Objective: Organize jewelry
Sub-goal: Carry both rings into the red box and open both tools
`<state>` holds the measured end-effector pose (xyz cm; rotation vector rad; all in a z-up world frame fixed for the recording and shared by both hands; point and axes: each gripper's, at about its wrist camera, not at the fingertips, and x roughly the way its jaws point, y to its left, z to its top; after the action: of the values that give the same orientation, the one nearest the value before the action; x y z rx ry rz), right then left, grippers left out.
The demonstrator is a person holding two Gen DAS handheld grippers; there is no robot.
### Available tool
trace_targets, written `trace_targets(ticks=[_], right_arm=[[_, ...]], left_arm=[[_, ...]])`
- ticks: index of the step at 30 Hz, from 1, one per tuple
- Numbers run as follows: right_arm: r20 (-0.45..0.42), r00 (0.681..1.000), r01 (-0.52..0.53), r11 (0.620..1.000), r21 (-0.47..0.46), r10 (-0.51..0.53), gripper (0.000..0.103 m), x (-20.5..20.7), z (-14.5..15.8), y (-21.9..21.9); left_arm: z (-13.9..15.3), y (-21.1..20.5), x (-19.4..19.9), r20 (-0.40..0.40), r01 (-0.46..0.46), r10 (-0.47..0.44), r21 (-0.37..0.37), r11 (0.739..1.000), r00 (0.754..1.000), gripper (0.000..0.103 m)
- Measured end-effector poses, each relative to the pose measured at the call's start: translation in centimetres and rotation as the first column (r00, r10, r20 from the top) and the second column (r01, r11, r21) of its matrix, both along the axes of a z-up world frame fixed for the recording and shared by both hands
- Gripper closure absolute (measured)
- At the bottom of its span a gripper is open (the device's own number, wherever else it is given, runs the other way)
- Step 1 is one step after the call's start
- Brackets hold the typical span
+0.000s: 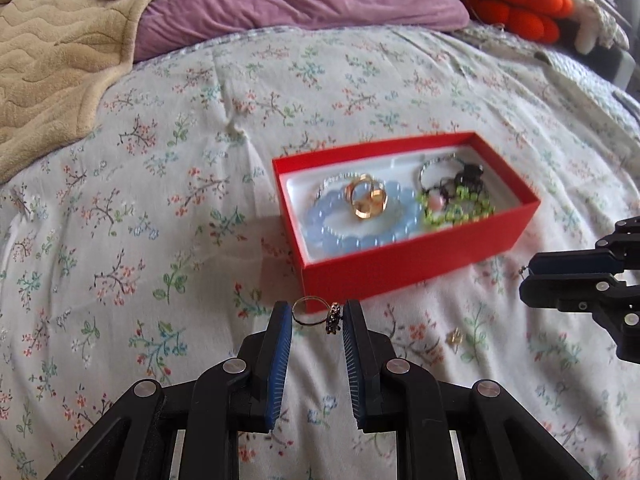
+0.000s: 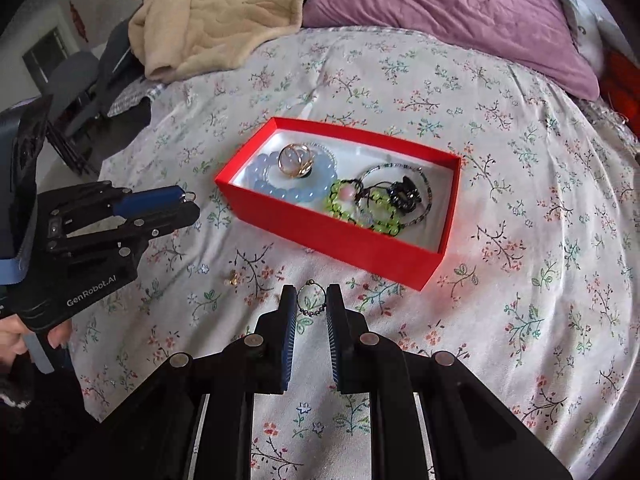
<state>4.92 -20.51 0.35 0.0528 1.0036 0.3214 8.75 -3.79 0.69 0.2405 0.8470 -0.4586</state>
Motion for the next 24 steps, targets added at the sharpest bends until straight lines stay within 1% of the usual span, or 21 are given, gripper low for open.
trace_targets(ticks=[7, 12, 16, 21, 24], right_arm=[[0.016, 0.995, 0.095, 0.993, 0.074, -0.096, 0.087, 2.1, 1.6, -1.7], [0.011, 0.990, 0.140, 0.985, 0.099, -0.142, 0.087, 3.6, 2.0, -2.3], [-0.005, 0.984, 0.175, 0.978, 0.117, -0.175, 0.087, 4.8, 1.7, -2.8], [-0.047, 0.974, 0.226, 0.966, 0.125, -0.221, 0.087, 6.2, 0.6, -3.6], [-0.074, 0.967, 0.252, 0.958, 0.140, -0.243, 0.087, 6.7, -0.1, -4.0]], left_arm=[[0.7, -1.5, 1.5, -0.003, -0.027, 0.027, -0.056, 0.998, 1.000, 0.083], [0.7, -2.9, 2.5, -0.013, -0.050, 0.049, -0.082, 0.995, 0.999, 0.083], [0.3, -3.9, 3.3, -0.016, -0.060, 0.059, -0.072, 0.996, 0.998, 0.083], [-0.5, -4.6, 4.3, -0.045, -0.079, 0.076, -0.090, 0.993, 0.996, 0.082], [-0.7, -5.0, 4.6, -0.050, -0.089, 0.084, -0.102, 0.991, 0.995, 0.082]])
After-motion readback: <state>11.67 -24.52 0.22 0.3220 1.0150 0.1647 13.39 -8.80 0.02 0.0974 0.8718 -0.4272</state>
